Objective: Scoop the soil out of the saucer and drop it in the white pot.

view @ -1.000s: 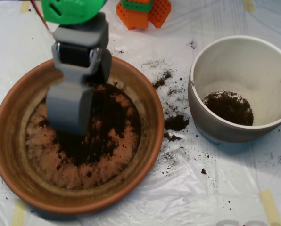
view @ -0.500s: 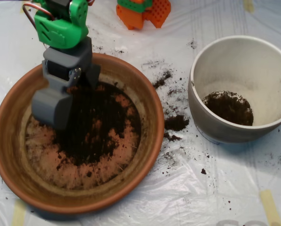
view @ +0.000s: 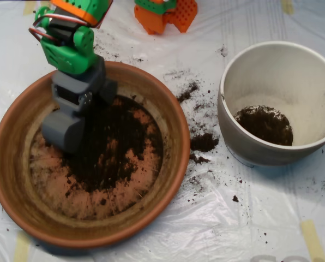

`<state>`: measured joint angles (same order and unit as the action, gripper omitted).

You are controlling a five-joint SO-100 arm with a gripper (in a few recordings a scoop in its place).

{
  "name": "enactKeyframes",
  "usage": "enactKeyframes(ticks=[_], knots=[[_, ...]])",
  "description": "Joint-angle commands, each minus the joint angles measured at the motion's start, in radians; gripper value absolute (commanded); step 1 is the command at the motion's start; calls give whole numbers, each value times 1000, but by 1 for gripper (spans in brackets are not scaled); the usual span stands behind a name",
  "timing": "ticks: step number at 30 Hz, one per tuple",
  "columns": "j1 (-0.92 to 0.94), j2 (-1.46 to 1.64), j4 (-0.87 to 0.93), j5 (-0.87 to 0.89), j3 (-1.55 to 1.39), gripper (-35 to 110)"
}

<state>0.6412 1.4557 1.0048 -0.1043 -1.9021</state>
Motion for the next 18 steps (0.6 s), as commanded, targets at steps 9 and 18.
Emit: enactKeyframes(ticks=[9,18], knots=[[12,-77,31,-18,204,35],[-32,-52,0,-48,170,14]])
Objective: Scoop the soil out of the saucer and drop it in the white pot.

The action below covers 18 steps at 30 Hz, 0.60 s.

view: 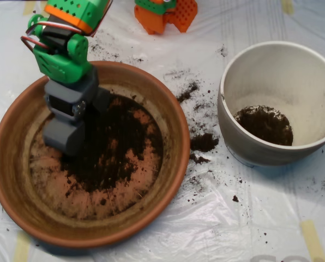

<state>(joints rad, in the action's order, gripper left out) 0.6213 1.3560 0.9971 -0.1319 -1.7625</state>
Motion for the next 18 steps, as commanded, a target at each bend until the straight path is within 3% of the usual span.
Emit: enactKeyframes(ticks=[1,2,18], knots=[[-20,54,3,-21,28,10],[-25,58,3,-15,28,0],[-144,190,161,28,202,-1]])
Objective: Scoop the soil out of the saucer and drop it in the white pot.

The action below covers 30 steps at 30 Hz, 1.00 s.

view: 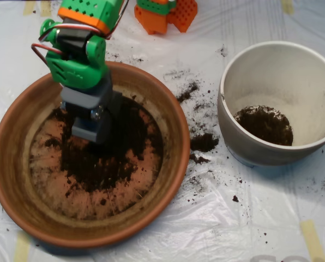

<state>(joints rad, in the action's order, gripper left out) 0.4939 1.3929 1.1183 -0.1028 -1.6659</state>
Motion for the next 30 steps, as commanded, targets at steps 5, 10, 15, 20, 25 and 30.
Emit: enactKeyframes(ticks=[5,10,15,20,25,30], knots=[[-61,204,89,3,144,-1],[-117,288,118,9,129,-1],[-179,380,164,2,130,-1],[-239,410,244,3,209,-1],[-311,442,305,6,278,-1],[-377,466,368,9,334,-1]])
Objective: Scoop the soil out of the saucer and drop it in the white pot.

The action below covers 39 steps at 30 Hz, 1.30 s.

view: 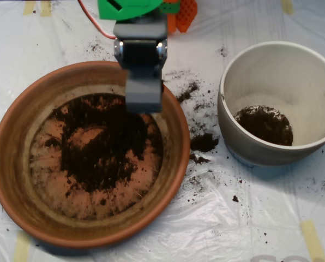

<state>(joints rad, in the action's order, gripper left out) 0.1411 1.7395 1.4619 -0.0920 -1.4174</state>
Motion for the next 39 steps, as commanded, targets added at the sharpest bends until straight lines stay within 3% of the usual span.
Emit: enactKeyframes(ticks=[1,11,20,33,36,39], knots=[[-38,129,21,-3,80,-1],[-249,109,63,8,173,-1],[-423,-98,187,2,515,-1],[-606,-341,279,2,773,0],[-620,-379,318,-14,808,18],[-615,-387,327,-15,810,22]])
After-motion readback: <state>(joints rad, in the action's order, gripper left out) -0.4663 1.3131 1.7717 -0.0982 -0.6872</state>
